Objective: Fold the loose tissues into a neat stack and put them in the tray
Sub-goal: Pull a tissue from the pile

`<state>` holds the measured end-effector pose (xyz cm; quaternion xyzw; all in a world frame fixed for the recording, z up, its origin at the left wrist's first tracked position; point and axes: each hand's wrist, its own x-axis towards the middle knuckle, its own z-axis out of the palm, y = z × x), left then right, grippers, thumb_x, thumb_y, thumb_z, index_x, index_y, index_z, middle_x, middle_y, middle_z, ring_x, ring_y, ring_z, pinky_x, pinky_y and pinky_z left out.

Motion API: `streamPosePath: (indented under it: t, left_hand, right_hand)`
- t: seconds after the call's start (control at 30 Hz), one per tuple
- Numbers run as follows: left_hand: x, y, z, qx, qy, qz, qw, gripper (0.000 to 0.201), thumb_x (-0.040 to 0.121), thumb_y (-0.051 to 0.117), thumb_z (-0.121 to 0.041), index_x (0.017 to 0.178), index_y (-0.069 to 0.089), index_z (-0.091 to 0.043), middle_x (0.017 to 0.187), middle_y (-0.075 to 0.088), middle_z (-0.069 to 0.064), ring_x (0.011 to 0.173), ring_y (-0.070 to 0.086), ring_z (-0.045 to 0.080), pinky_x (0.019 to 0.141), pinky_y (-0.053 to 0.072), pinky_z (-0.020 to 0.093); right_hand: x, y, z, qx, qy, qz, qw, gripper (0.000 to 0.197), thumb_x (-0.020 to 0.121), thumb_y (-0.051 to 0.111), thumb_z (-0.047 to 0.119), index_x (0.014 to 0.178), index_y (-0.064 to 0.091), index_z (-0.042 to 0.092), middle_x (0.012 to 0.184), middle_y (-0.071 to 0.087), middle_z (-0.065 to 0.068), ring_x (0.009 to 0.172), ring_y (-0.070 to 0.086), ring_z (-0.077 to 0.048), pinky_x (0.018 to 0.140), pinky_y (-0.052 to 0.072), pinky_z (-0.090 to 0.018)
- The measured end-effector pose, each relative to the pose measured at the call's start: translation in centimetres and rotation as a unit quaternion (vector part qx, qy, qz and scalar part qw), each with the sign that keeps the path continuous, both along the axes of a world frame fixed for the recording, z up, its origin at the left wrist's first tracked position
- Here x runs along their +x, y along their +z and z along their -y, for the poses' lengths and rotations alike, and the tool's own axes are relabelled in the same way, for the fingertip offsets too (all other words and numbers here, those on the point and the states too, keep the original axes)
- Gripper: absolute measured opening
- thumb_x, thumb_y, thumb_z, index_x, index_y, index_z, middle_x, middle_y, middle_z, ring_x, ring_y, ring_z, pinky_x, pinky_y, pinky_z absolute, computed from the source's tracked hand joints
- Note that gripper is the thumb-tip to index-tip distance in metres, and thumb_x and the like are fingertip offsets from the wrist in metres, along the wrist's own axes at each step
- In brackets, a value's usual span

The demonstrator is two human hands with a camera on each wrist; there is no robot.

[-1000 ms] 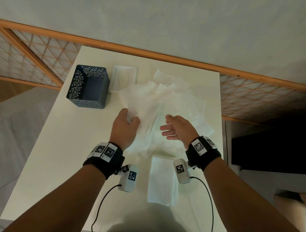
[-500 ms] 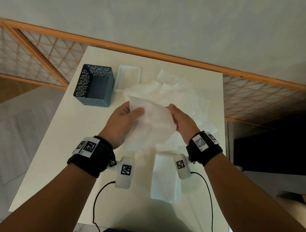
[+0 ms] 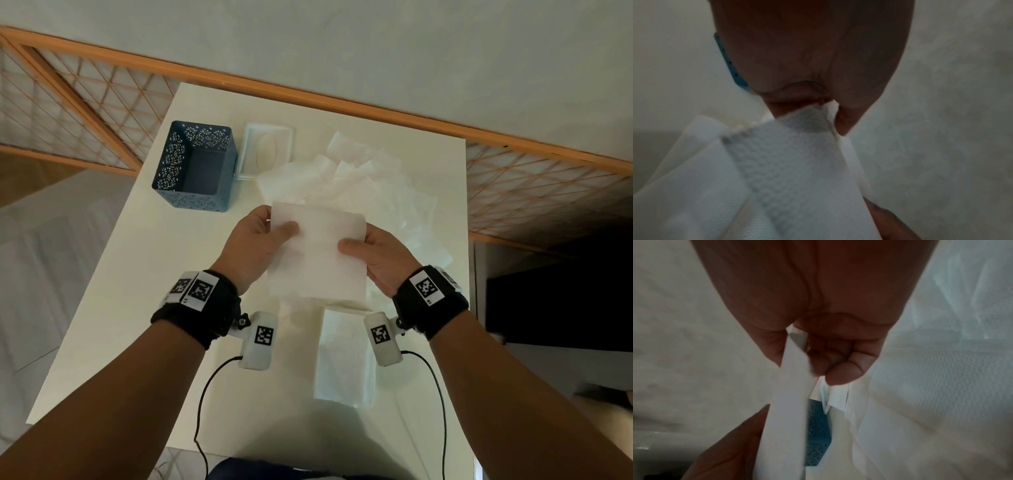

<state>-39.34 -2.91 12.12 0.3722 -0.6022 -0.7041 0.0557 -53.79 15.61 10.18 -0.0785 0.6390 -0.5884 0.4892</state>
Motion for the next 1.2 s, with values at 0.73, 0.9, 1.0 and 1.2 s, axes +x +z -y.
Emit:
streamPosePath:
  t: [0.73, 0.9, 1.0, 1.2]
  left_hand:
    - [0.1, -2.5, 0.0, -0.180, -0.148, 0.028, 0.972, 0.024, 0.097, 0.072, -0.012, 0.118, 0.068, -0.024, 0.122, 0.071, -0.010, 0.115, 0.065, 0.004, 0.095, 0.048, 0.018]
    - [-0.8, -2.6, -1.7, -0.136, -0.277, 0.084, 0.948, 0.049, 0.090, 0.082, -0.036, 0.132, 0.057, -0.029, 0.118, 0.071, -0.012, 0.111, 0.066, 0.001, 0.092, 0.051, 0.019]
    - [-0.6, -3.0, -2.0, -0.142, -0.277, 0.096, 0.946, 0.040, 0.090, 0.081, -0.038, 0.125, 0.062, -0.031, 0.091, 0.067, -0.014, 0.075, 0.061, -0.006, 0.066, 0.043, 0.013]
    - [0.7, -3.4, -1.9, -0.138, -0.201, 0.102, 0.964, 0.007, 0.095, 0.075, -0.025, 0.102, 0.073, -0.024, 0.093, 0.074, -0.005, 0.079, 0.066, 0.007, 0.074, 0.051, 0.025]
  right_hand:
    - [1.1, -0.3, -0.8, 0.102, 0.197, -0.259, 0.940, 0.052, 0.081, 0.035, -0.009, 0.065, 0.063, 0.032, 0.080, 0.061, -0.030, 0.056, 0.042, -0.021, 0.052, 0.032, -0.028]
    - [1.6, -0.3, -0.5, 0.089, 0.220, -0.253, 0.938, 0.048, 0.082, 0.037, -0.004, 0.067, 0.066, 0.031, 0.074, 0.058, -0.026, 0.054, 0.039, -0.028, 0.055, 0.033, -0.031]
    - [1.3, -0.3, -0.5, 0.080, 0.218, -0.246, 0.941, 0.049, 0.086, 0.041, -0.005, 0.075, 0.071, 0.033, 0.084, 0.066, -0.023, 0.073, 0.055, -0.047, 0.063, 0.042, -0.037]
    - [-0.4, -1.9, -0.1, 0.097, 0.129, -0.201, 0.966, 0.038, 0.092, 0.054, -0.002, 0.113, 0.072, 0.025, 0.109, 0.072, -0.005, 0.088, 0.070, -0.020, 0.080, 0.059, -0.036]
